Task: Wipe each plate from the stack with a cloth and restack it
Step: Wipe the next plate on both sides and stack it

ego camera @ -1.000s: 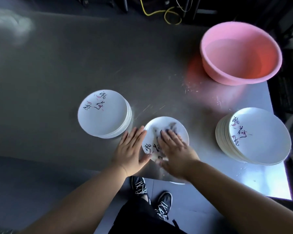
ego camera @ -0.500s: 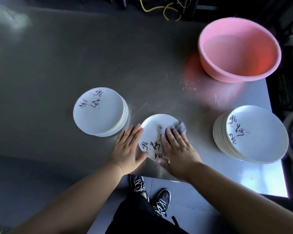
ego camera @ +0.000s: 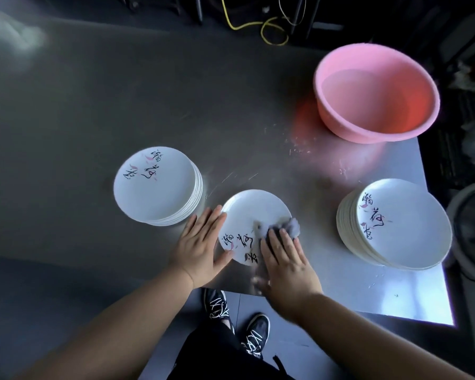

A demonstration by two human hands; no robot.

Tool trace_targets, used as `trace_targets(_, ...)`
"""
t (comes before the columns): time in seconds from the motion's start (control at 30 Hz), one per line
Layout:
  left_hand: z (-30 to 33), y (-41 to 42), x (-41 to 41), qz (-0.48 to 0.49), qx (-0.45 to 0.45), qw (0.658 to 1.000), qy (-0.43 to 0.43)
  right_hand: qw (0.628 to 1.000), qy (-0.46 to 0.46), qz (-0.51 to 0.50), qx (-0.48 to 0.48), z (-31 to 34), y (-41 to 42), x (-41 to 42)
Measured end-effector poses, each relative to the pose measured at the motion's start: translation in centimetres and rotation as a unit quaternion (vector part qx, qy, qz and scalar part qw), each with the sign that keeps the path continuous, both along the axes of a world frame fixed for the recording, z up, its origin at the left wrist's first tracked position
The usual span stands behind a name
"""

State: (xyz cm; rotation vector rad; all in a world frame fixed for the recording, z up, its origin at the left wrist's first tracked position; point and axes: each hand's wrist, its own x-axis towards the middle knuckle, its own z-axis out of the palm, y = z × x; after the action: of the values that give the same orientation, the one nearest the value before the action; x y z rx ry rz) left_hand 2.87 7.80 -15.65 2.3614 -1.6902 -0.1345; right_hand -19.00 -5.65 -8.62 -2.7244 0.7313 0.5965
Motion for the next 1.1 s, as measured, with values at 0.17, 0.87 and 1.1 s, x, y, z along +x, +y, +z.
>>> trace_targets(0.17,-0.4,0.0,0.0,0.003,-0.029,1.0,0.003,0.998,-0.053,-0.045,-0.003,-0.8,-2.2,-1.0)
trace_targets(0.87,-0.3,0.0,0.0,0.014,-0.019,1.0,0.013,0.993,-0.058,-0.093,0.035,-1.3,-6.1,2.3)
trace_targets(1.1,0.3,0.4,-0.9,0.004,-0.086,0.996,0.006,0.987,-0.026,-0.123,0.103,-0.4,0.9,-0.5)
